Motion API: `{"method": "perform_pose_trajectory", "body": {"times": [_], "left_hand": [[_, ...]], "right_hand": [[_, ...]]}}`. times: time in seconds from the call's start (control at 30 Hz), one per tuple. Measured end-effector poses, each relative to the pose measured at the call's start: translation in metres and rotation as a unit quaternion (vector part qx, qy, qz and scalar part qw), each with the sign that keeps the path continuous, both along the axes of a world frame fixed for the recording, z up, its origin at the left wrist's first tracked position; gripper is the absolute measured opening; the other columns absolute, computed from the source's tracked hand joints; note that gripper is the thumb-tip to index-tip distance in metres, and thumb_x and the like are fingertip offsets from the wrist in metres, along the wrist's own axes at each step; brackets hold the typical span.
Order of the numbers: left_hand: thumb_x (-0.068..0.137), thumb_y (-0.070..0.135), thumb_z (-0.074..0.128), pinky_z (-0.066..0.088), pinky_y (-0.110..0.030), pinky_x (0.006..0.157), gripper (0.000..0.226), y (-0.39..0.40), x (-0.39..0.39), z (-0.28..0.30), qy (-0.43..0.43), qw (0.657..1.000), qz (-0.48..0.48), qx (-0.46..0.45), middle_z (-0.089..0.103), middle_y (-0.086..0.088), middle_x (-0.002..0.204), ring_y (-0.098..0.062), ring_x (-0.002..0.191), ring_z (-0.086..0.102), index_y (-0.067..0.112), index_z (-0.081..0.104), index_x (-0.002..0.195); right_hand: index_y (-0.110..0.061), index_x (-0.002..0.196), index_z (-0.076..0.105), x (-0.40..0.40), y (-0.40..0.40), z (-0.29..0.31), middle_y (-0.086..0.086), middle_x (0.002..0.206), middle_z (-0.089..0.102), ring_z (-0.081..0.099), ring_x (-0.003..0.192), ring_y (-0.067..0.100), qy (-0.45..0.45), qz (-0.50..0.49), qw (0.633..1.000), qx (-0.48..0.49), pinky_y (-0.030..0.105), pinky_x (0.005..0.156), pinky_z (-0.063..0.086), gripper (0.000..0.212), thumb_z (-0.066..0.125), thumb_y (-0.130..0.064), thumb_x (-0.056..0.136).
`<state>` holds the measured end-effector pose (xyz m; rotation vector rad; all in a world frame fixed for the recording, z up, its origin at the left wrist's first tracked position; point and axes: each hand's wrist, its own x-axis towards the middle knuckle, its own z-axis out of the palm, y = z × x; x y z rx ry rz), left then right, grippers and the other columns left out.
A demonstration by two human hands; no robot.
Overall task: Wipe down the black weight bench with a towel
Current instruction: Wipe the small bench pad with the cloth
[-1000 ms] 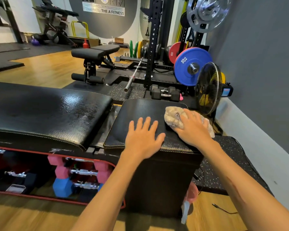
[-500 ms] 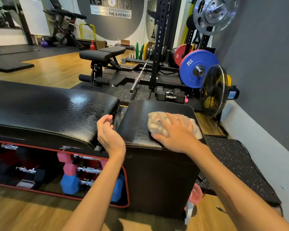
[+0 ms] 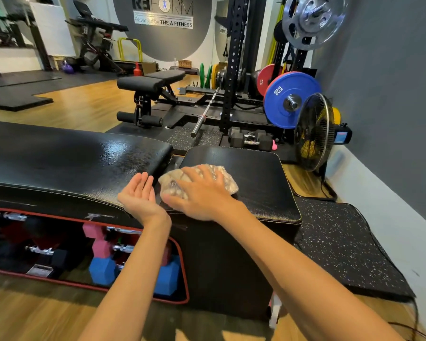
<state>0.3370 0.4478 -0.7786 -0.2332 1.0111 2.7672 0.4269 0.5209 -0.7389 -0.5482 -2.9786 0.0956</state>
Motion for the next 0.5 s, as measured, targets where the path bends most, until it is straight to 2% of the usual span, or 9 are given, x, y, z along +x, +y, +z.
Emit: {"method": "perform_pose_trajectory", "body": {"times": [0.1,0.17,0.27,0.33,0.43,0.5], "left_hand": [[0.099,0.031,0.021,0.044,-0.032,0.104,0.055,-0.003,-0.004,-0.002,0.020,0.999,-0.040,-0.010,0.067,-0.013,0.119,-0.022,0.110,0.065,0.000,0.060,0.123],[0.100,0.032,0.019,0.043,-0.032,0.105,0.056,-0.002,-0.005,-0.004,0.039,0.997,-0.057,-0.028,0.066,-0.013,0.120,-0.023,0.113,0.063,0.000,0.061,0.121],[0.101,0.031,0.019,0.044,-0.026,0.098,0.055,-0.001,-0.004,-0.004,0.065,0.994,-0.070,-0.057,0.064,-0.010,0.123,-0.020,0.116,0.060,0.001,0.060,0.122],[0.101,0.027,0.023,0.044,-0.027,0.101,0.051,0.001,0.001,-0.004,0.093,0.990,-0.062,-0.082,0.064,-0.010,0.124,-0.019,0.116,0.060,0.001,0.060,0.124],[0.098,0.020,0.034,0.047,-0.029,0.100,0.037,0.003,0.001,-0.011,0.146,0.973,-0.067,-0.165,0.066,-0.008,0.118,-0.019,0.114,0.061,0.009,0.065,0.113],[0.092,0.019,0.043,0.047,-0.038,0.100,0.028,0.001,-0.006,-0.017,0.204,0.938,-0.077,-0.269,0.068,-0.003,0.110,-0.018,0.110,0.062,0.018,0.068,0.103]], "right_hand": [[-0.034,0.151,0.034,0.029,-0.016,-0.010,-0.001,0.164,0.016,0.005,0.150,0.034,0.021,0.046,0.998,0.034,0.065,0.115,0.001,0.071,0.028,-0.074,0.093],[-0.034,0.150,0.036,0.038,-0.018,-0.014,-0.001,0.163,0.018,0.007,0.150,0.033,0.025,0.051,0.997,0.050,0.065,0.115,0.004,0.076,0.022,-0.077,0.089],[-0.029,0.151,0.035,0.013,-0.003,-0.004,-0.002,0.161,0.021,0.013,0.147,0.032,0.001,0.017,1.000,0.013,0.061,0.115,0.010,0.072,0.027,-0.071,0.094],[-0.026,0.149,0.038,-0.006,0.006,0.001,-0.002,0.159,0.024,0.015,0.145,0.032,-0.002,-0.012,1.000,-0.011,0.058,0.114,0.015,0.069,0.028,-0.069,0.096],[-0.028,0.148,0.038,-0.016,0.010,-0.001,-0.001,0.158,0.027,0.018,0.143,0.033,0.002,-0.039,0.999,-0.001,0.059,0.112,0.016,0.067,0.028,-0.069,0.096],[-0.030,0.149,0.035,-0.006,0.003,-0.004,0.000,0.158,0.027,0.019,0.143,0.034,0.007,-0.039,0.999,0.008,0.060,0.112,0.014,0.068,0.029,-0.070,0.095]]}}
